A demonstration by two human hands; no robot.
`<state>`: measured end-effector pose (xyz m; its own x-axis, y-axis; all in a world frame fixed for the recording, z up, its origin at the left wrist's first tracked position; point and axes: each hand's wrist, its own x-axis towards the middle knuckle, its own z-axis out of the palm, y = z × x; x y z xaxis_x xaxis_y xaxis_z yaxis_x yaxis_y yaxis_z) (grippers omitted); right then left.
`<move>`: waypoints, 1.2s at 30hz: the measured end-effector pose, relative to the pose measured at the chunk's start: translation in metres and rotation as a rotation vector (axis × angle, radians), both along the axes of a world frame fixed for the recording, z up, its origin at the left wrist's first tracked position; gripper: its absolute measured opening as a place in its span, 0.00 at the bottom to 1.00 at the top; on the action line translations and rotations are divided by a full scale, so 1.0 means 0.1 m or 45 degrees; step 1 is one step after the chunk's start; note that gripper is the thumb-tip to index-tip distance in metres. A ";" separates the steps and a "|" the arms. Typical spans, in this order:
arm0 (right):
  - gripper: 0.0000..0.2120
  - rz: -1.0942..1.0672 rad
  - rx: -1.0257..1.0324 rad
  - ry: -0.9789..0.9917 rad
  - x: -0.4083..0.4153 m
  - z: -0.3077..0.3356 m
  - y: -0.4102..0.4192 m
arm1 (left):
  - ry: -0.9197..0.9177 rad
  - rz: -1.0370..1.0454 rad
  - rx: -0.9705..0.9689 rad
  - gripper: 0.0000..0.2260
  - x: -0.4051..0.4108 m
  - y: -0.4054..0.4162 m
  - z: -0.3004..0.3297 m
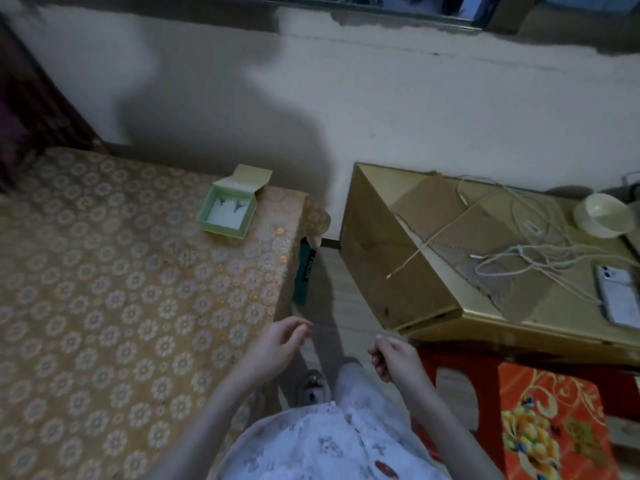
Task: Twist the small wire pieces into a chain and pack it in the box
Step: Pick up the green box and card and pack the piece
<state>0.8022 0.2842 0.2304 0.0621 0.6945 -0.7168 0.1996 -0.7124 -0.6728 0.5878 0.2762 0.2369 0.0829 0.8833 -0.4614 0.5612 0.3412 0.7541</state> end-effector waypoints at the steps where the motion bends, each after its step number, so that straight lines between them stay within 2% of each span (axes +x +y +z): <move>1: 0.16 0.020 -0.011 -0.007 0.00 0.00 0.11 | -0.008 0.029 -0.012 0.09 -0.01 0.06 -0.02; 7: 0.15 0.207 -0.058 -0.054 -0.03 -0.06 0.89 | 0.013 0.261 -0.093 0.09 -0.08 0.27 -0.19; 10: 0.15 0.318 -0.074 -0.045 -0.05 0.01 1.38 | 0.007 0.460 -0.102 0.08 -0.05 0.45 -0.24; 17: 0.14 0.541 -0.031 -0.030 -0.15 0.17 2.35 | -0.143 0.800 -0.094 0.08 0.11 1.13 -0.08; 28: 0.14 0.897 -0.108 -0.006 -0.88 0.09 2.99 | -0.251 1.085 -0.134 0.09 -0.17 1.44 -0.20; 36: 0.10 1.088 -0.190 -0.028 -1.81 -0.06 3.37 | -0.403 1.342 -0.208 0.09 -0.87 1.70 -0.38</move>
<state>0.6211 0.6208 0.2242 -0.4231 0.4081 -0.8090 0.7185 -0.3928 -0.5740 0.5010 0.4459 0.1990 -0.5388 0.5115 -0.6694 -0.2781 0.6421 0.7144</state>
